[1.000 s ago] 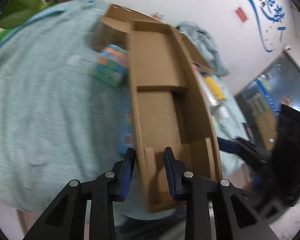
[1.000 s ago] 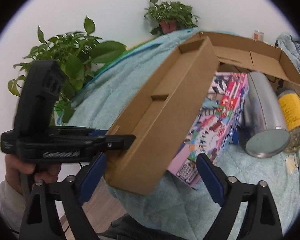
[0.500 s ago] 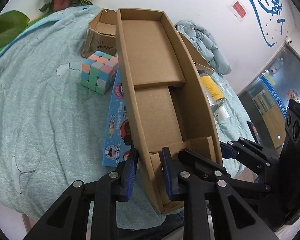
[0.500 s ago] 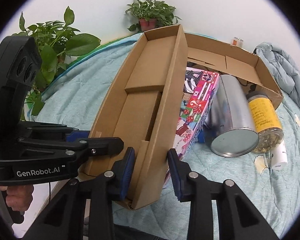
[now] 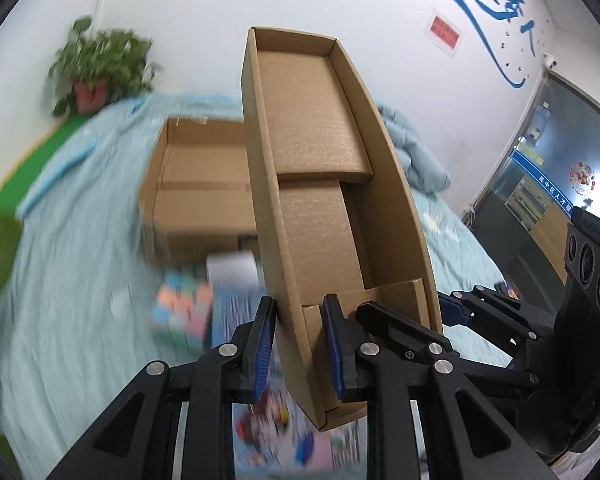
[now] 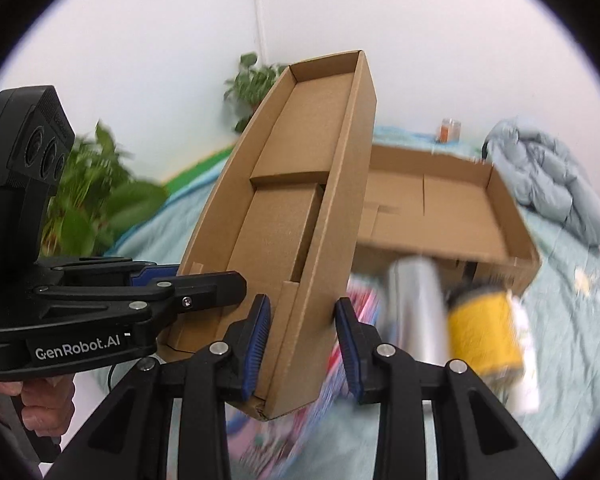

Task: Organize rigid objects
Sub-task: 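Carry the cardboard insert over the large box and lower it inside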

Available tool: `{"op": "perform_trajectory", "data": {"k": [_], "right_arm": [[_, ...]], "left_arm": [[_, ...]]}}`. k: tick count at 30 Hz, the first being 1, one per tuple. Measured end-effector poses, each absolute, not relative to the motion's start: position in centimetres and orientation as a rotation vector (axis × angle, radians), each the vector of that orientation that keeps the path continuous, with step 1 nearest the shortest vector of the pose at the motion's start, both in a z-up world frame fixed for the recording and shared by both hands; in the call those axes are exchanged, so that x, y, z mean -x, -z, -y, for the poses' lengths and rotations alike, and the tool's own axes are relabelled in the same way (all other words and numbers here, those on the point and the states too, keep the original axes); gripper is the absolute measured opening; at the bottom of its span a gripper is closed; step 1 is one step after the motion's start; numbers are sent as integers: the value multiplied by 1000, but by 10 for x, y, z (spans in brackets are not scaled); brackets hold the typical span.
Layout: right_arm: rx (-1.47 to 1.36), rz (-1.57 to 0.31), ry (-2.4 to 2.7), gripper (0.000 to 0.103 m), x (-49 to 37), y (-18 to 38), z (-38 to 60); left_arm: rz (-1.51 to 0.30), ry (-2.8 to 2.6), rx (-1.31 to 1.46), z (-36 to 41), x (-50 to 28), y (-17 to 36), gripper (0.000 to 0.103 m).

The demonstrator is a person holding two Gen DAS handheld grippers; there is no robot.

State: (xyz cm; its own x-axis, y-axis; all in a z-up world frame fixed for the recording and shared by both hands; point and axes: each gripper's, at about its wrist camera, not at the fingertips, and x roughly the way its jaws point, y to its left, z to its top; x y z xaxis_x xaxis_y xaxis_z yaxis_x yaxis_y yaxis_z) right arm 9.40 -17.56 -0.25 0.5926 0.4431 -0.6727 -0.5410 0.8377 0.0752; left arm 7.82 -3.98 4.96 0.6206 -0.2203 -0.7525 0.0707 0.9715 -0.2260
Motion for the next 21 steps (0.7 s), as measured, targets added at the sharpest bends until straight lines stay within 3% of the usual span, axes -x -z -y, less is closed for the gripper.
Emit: {"op": "perform_trajectory", "data": {"k": [12, 21], "right_arm": [[109, -717, -598, 33, -198, -27, 142], [29, -863, -682, 33, -272, 4, 112]], "left_arm": [[-860, 135, 125, 7, -201, -110, 21], [-933, 58, 146, -60, -286, -75, 21]]}}
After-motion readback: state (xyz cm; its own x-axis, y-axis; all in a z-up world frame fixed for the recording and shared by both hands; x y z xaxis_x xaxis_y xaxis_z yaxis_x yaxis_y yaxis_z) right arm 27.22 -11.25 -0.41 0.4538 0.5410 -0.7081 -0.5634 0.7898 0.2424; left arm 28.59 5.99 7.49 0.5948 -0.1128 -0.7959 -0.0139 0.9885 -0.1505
